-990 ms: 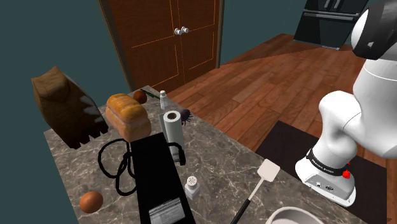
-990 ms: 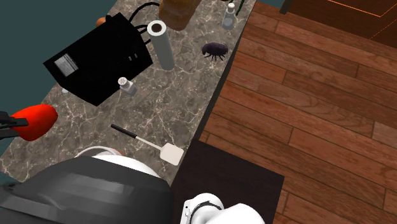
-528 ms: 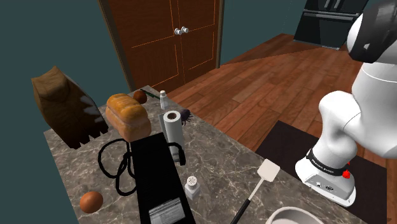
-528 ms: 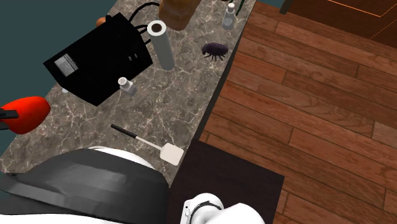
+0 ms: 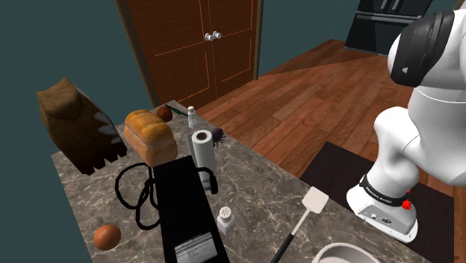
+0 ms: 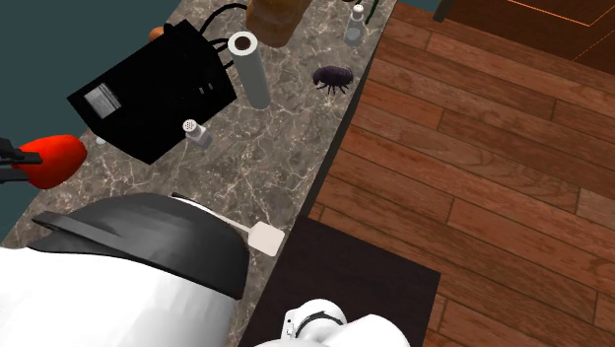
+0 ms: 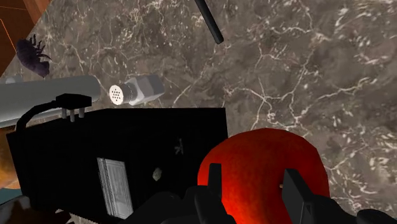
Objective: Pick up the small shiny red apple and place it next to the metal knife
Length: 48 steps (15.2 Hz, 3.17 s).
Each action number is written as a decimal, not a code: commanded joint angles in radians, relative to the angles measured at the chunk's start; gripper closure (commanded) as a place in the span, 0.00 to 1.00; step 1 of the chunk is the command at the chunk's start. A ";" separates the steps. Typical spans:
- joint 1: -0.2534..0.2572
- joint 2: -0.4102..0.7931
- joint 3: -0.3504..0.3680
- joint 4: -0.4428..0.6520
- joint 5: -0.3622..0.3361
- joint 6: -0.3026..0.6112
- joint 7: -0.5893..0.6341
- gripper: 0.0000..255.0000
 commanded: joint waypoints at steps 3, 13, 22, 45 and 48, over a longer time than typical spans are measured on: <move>-0.005 0.009 -0.003 -0.042 -0.007 0.044 0.021 1.00; -0.010 0.043 -0.015 -0.130 -0.035 0.145 0.075 1.00; -0.005 0.092 -0.033 -0.187 -0.074 0.228 0.127 1.00; 0.033 0.081 -0.014 -0.088 -0.046 0.119 0.105 0.00; 0.033 0.081 -0.014 -0.088 -0.046 0.119 0.105 0.00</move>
